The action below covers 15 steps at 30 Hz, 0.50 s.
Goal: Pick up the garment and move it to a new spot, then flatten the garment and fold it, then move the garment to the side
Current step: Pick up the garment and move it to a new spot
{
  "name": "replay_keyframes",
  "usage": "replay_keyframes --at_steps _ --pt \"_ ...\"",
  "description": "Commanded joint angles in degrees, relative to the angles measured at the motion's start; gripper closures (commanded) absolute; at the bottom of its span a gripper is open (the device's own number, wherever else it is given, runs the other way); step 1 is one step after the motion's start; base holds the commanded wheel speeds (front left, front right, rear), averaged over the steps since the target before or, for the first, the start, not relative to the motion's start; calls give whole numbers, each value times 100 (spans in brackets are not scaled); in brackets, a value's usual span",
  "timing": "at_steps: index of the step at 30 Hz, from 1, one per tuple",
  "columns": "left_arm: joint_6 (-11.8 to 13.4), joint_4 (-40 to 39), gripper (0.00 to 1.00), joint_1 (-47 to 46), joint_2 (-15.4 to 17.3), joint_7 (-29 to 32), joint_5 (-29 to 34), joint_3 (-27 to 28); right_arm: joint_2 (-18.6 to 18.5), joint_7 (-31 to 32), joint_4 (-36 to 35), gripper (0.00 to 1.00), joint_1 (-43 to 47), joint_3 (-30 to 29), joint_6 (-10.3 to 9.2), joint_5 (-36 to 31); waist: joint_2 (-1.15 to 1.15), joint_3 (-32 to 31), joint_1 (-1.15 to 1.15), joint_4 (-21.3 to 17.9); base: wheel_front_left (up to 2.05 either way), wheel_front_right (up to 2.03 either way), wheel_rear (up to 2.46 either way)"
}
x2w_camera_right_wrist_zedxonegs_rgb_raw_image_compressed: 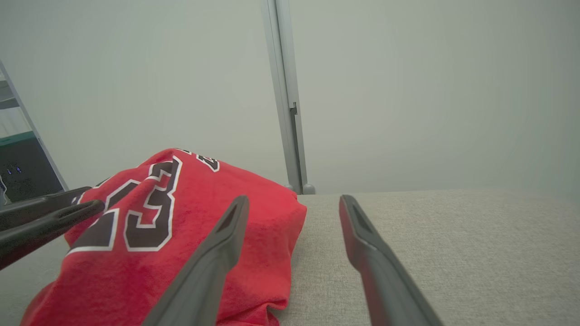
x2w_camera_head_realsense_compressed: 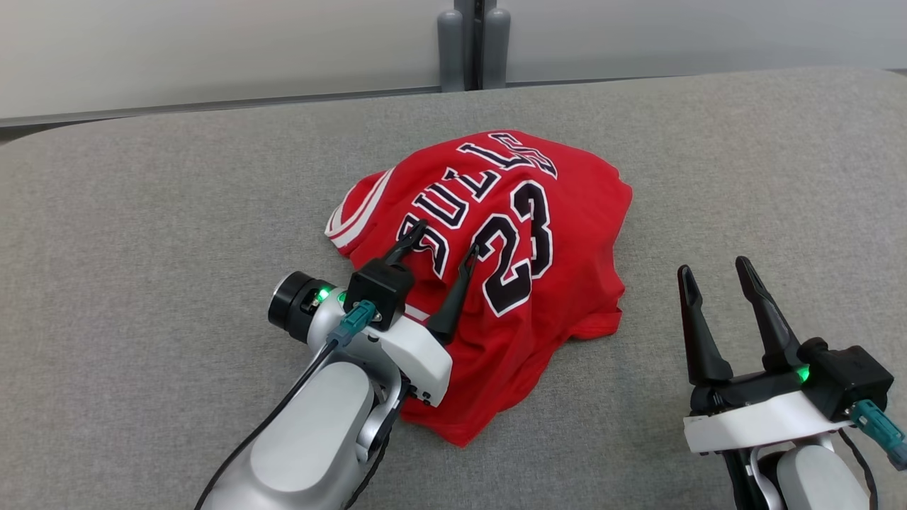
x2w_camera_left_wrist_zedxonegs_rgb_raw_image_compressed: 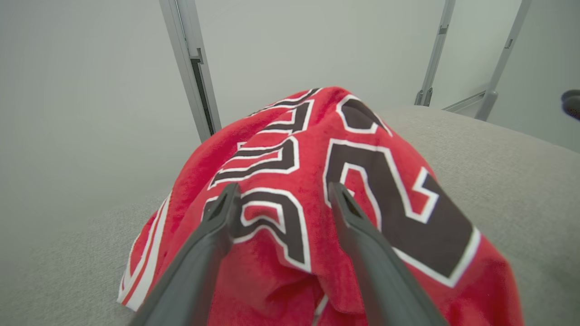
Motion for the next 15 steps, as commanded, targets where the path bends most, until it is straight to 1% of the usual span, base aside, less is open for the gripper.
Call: replay_keyframes --at_steps 1,2,3,8,15 --pt "11 31 51 -83 23 -26 -19 -14 -8 -10 -1 0 -63 -25 0 16 0 34 0 -33 0 0 0" --pt "22 79 97 -126 24 -49 -50 -37 -8 -10 -3 0 -67 -31 0 19 0 52 0 -43 0 0 0" --pt "39 132 100 -182 25 -66 -44 -67 -8 -10 -5 0 -72 -37 0 21 0 65 0 -47 0 0 0" --pt "127 153 100 -310 23 -231 -172 -79 -6 -10 1 0 -65 -91 0 23 0 81 0 -11 0 0 0" --pt "228 -221 100 -338 24 -342 -218 76 2 -10 94 0 6 -114 0 -28 0 -68 0 177 0 0 0"
